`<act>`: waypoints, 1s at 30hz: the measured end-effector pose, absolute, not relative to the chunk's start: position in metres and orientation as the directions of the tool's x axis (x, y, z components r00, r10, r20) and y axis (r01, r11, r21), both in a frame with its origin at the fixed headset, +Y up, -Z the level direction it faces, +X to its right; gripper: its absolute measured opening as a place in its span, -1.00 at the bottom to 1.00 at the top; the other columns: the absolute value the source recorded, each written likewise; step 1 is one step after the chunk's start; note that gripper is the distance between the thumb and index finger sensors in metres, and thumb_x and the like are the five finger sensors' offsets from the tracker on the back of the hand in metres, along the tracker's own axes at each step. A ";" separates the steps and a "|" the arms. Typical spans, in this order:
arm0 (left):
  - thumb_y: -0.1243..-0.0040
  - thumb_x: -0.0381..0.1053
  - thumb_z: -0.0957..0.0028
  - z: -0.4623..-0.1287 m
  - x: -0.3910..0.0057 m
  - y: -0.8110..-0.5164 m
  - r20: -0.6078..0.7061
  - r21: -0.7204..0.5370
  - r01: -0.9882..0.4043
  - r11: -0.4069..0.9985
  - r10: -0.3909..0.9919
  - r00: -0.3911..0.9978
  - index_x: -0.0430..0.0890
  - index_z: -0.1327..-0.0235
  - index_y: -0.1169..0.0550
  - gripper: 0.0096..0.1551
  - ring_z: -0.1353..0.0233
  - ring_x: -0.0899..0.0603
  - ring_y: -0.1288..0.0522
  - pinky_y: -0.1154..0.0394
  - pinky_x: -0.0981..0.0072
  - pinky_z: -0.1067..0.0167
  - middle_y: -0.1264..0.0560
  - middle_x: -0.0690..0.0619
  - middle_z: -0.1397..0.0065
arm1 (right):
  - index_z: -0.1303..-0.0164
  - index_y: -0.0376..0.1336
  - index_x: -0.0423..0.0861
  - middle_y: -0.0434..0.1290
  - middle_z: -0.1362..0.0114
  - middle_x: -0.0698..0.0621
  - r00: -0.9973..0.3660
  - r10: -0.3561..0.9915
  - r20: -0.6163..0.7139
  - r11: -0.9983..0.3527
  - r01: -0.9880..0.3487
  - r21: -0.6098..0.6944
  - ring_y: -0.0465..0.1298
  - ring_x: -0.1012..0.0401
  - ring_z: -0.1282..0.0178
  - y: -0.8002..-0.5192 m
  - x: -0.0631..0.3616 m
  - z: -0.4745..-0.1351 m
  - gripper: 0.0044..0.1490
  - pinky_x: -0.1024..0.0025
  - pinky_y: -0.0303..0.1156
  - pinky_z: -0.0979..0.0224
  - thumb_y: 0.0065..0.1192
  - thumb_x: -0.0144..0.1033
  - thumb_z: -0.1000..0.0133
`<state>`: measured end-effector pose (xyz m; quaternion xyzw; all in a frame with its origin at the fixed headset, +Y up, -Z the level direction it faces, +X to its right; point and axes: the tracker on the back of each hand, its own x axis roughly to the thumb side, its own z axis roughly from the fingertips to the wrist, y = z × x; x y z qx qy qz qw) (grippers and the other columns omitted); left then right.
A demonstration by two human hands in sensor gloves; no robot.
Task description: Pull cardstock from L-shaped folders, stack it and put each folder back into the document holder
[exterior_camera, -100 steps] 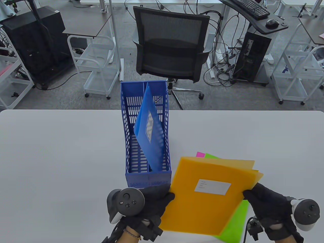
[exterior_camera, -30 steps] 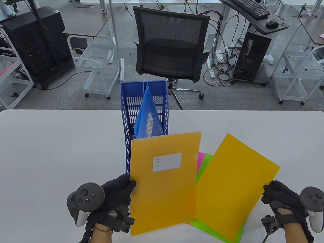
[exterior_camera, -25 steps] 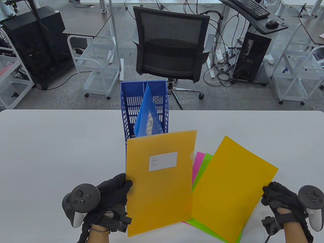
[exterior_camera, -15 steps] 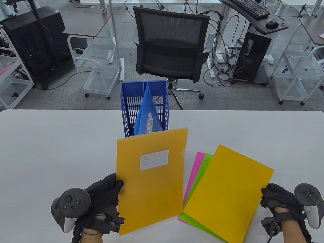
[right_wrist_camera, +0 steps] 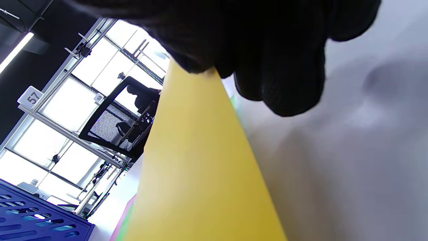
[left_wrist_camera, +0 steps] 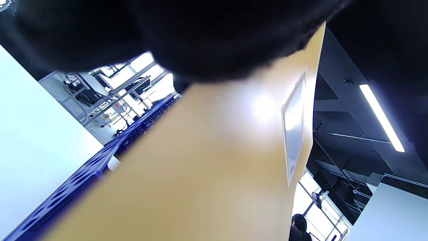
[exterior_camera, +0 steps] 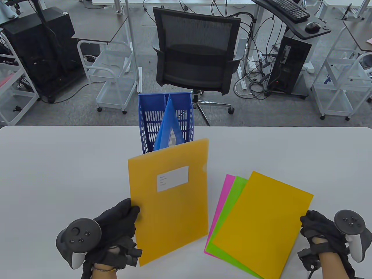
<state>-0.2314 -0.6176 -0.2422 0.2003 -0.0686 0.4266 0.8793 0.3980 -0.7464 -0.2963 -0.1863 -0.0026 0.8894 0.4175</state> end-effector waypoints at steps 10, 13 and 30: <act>-0.40 0.06 0.05 -0.243 -0.227 -0.619 0.305 0.302 -0.774 0.556 0.713 0.631 -0.16 0.06 -0.76 -0.57 0.59 0.20 -0.81 -0.84 0.29 0.44 -0.83 -0.08 0.25 | -0.26 0.27 -0.30 0.49 -0.31 -0.41 -0.575 0.745 -0.337 -0.652 -0.734 -0.189 0.59 -0.14 -0.11 -0.746 0.400 -0.294 -0.40 -0.31 0.24 -0.43 0.38 -0.34 -0.08; -0.40 0.06 0.04 -0.242 -0.225 -0.618 0.333 0.308 -0.781 0.544 0.707 0.624 -0.16 0.06 -0.76 -0.57 0.58 0.22 -0.82 -0.85 0.30 0.44 -0.83 -0.08 0.25 | -0.32 0.24 -0.26 0.43 -0.40 -0.39 -0.619 0.725 -0.303 -0.682 -0.709 -0.181 0.53 -0.17 -0.22 -0.742 0.396 -0.294 -0.34 -0.33 0.19 -0.46 0.42 -0.30 -0.07; -0.41 0.09 0.00 -0.229 -0.222 -0.611 0.557 0.332 -0.924 0.189 0.751 0.354 -0.16 0.05 -0.72 -0.58 0.42 0.19 -0.93 -0.90 0.28 0.31 -0.82 -0.11 0.15 | -0.60 -0.01 0.13 -0.23 -0.81 -0.14 -0.842 0.536 0.054 -0.844 -0.536 0.010 -0.41 -0.21 -0.70 -0.717 0.353 -0.292 0.15 -0.51 -0.56 -0.46 0.63 0.04 0.09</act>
